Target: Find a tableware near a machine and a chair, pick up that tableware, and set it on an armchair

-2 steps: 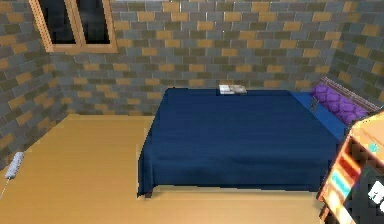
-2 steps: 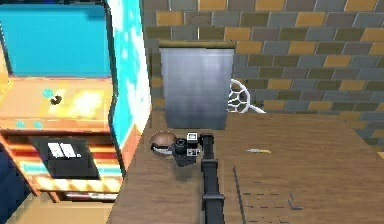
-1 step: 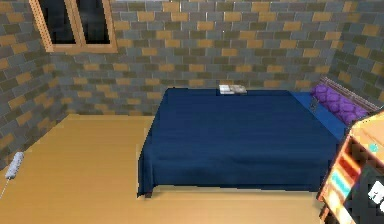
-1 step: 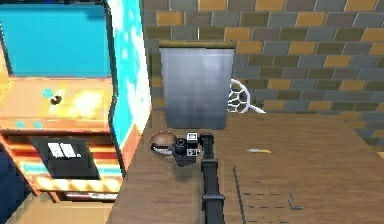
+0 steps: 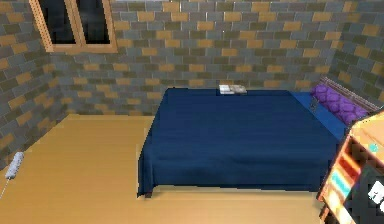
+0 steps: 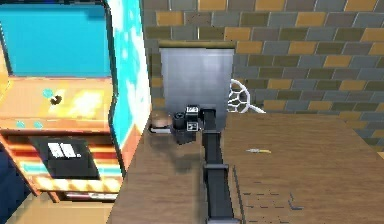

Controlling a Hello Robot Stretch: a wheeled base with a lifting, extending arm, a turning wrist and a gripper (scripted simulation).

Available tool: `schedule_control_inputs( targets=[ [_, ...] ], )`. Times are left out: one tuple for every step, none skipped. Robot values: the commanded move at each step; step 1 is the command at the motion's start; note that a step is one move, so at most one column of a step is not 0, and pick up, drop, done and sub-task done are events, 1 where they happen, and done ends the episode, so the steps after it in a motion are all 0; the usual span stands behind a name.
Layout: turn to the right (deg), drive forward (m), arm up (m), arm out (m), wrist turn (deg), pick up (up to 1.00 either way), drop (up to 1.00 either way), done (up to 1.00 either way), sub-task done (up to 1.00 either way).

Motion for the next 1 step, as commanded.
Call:
schedule_control_inputs(
  targets=[
    [0.0,0.00,0.18,0.00,0.0,0.00,0.00,0.00,0.00]
  ],
)
